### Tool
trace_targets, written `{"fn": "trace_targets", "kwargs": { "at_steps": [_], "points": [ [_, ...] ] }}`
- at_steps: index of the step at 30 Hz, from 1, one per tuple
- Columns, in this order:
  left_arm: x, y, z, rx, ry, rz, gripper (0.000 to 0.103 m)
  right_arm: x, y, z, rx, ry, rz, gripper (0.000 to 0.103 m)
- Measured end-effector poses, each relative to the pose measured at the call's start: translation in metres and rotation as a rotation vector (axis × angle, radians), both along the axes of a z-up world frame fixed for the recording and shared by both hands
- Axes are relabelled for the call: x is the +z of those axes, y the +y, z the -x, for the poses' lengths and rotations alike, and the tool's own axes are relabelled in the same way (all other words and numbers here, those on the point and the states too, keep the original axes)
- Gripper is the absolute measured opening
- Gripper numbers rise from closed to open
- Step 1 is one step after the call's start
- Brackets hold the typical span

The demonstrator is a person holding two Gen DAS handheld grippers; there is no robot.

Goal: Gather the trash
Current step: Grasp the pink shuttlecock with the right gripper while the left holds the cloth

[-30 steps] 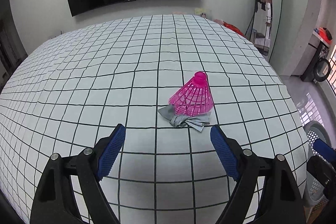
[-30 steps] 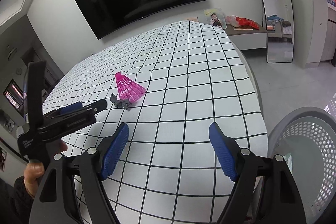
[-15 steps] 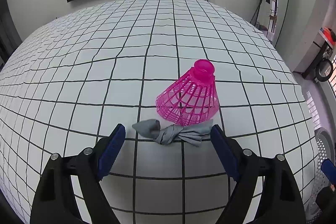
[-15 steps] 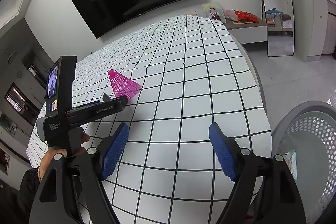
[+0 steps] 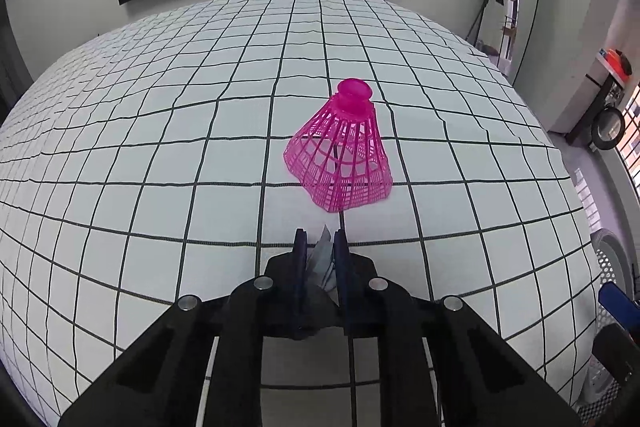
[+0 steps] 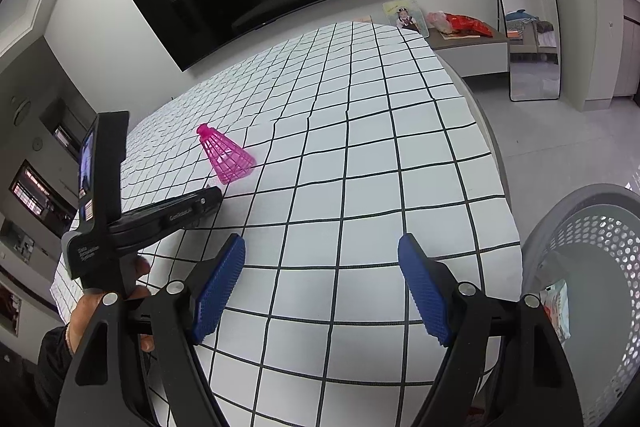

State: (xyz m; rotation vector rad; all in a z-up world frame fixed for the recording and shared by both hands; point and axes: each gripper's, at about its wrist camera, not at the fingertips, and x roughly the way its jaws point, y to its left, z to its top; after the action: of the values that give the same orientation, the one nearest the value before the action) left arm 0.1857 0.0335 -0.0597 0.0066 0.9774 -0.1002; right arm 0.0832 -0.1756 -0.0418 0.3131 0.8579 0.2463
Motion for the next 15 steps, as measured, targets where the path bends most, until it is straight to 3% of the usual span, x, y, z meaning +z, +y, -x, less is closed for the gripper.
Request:
{"fn": "trace_targets", "kwargs": {
  "at_steps": [15],
  "points": [
    [0.036, 0.035, 0.049, 0.001, -0.1, -0.013, 0.013, 0.003, 0.062, -0.035, 0.13, -0.016, 0.082, 0.076]
  ]
}}
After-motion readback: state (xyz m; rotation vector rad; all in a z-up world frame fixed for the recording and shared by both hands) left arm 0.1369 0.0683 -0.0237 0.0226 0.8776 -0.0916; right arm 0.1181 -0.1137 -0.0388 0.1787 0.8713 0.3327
